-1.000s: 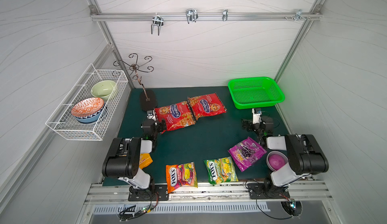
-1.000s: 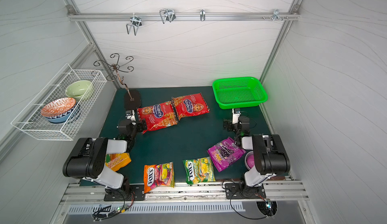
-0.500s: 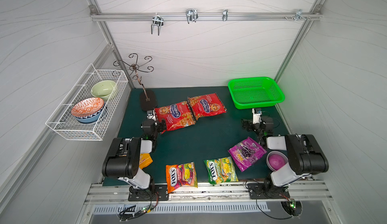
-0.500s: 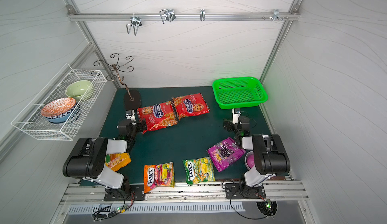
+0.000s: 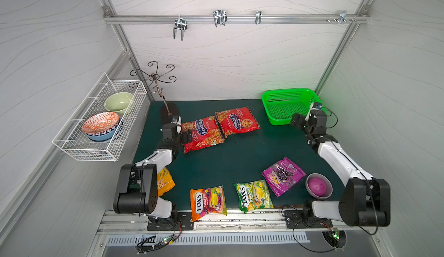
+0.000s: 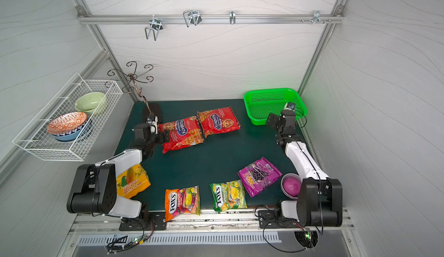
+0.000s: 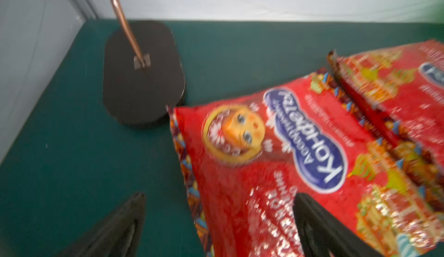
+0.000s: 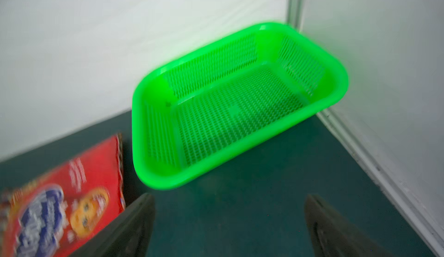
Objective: Put the candies in the basket
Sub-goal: Pick up the candy at the center of the board.
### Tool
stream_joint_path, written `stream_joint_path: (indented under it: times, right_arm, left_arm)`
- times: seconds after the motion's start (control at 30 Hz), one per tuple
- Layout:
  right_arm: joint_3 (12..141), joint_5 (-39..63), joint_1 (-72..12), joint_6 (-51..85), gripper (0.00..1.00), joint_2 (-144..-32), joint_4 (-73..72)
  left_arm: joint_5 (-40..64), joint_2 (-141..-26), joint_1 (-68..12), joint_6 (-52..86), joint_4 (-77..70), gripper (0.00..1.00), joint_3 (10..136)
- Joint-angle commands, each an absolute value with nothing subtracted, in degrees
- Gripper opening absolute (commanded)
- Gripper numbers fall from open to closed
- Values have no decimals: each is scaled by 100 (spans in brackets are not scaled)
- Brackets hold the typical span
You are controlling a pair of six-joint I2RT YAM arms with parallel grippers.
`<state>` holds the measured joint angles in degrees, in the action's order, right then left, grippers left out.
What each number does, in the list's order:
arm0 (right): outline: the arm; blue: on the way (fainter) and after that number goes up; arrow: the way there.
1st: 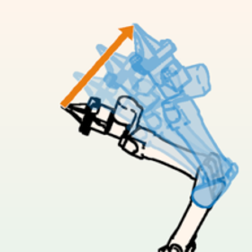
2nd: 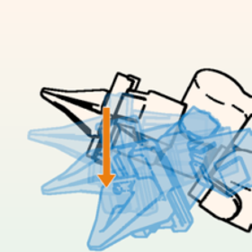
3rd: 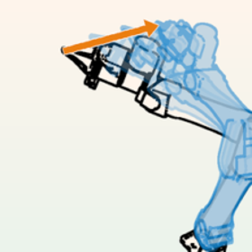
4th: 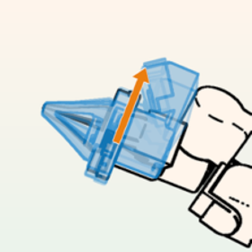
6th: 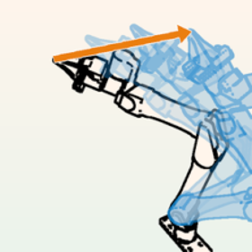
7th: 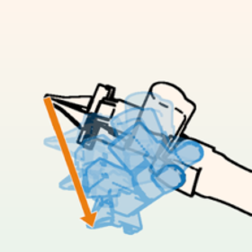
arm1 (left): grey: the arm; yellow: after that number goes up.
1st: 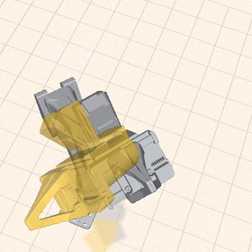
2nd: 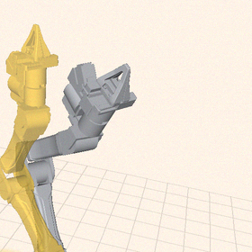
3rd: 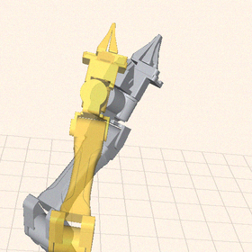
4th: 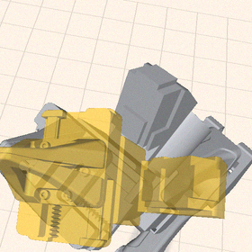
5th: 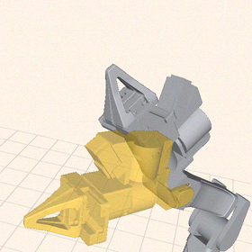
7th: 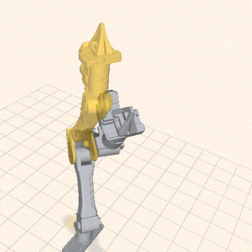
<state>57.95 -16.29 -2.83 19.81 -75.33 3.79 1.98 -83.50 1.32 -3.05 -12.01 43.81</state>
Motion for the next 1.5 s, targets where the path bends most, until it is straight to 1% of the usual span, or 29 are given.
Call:
stream_joint_path:
  times: [0.0, 0.07, 0.1, 0.13, 0.23, 0.33, 0.4, 0.5, 0.63, 0.77, 0.87, 0.93, 1.0, 1.13, 1.23, 1.33, 1.4, 1.47]
  right_arm:
    - [6144, -1720, -154, 3023, 99, -7481, 2546]
    - [6082, -872, -216, 2970, 99, -7496, 2258]
    - [6056, -502, -413, 2864, 99, -7551, 2016]
    - [6087, -361, -678, 2755, 99, -7646, 1901]
    - [6416, -715, -1877, 2470, 99, -8169, 1784]
    - [6558, -506, -2424, 2952, 99, -8650, 1470]
    - [6475, -138, -2504, 3429, 98, -8908, 1069]
    - [6360, -2, -2496, 4119, 97, -9263, 701]
    - [6283, -311, -2497, 4579, 95, -9638, 392]
    - [6119, -393, -2338, 5043, 84, -9968, -40]
    - [6029, -323, -2229, 5379, 80, -10225, -546]
    - [6050, -245, -2195, 5586, 76, -10441, -840]
    - [6115, -236, -2196, 5716, 74, -10604, -1043]
    - [6374, -346, -2196, 6007, 70, -10963, -1143]
    - [6468, -312, -2196, 6272, 62, -11255, -1411]
    - [6469, -278, -2214, 6484, 57, -11522, -1892]
    - [6516, -276, -2202, 6628, 47, -11703, -2141]
    - [6529, -220, -2177, 6718, 31, -11824, -2401]
  left_arm:
    - [936, -8033, 108, -676, 631, 99, 5083]
    - [1365, -8076, 110, -633, 1024, 99, 5313]
    - [1593, -8175, 106, -557, 1314, 99, 5480]
    - [1774, -8287, 105, -467, 1540, 99, 5628]
    - [2224, -8736, 105, -136, 2088, 99, 6040]
    - [2362, -8992, 114, -3, 2300, 99, 6220]
    - [2388, -9002, 114, 8, 2236, 99, 6152]
    - [2258, -8939, 114, -49, 2137, 99, 6050]
    - [1800, -8875, 114, -106, 1933, 99, 5871]
    - [1846, -8908, 114, -153, 1810, 99, 5768]
    - [1828, -8912, 114, -141, 1775, 99, 5757]
    - [1865, -8895, 110, -154, 1803, 98, 5763]
    - [1916, -8877, 91, -190, 1785, 97, 5798]
    - [1767, -8930, -15, -404, 1809, 97, 6006]
    - [1638, -9085, -72, -568, 1777, 97, 6237]
    - [1508, -9325, -71, -667, 1808, 97, 6582]
    - [1432, -9650, -77, -776, 1945, 97, 6986]
    - [1327, -10048, -75, -875, 2111, 95, 7449]
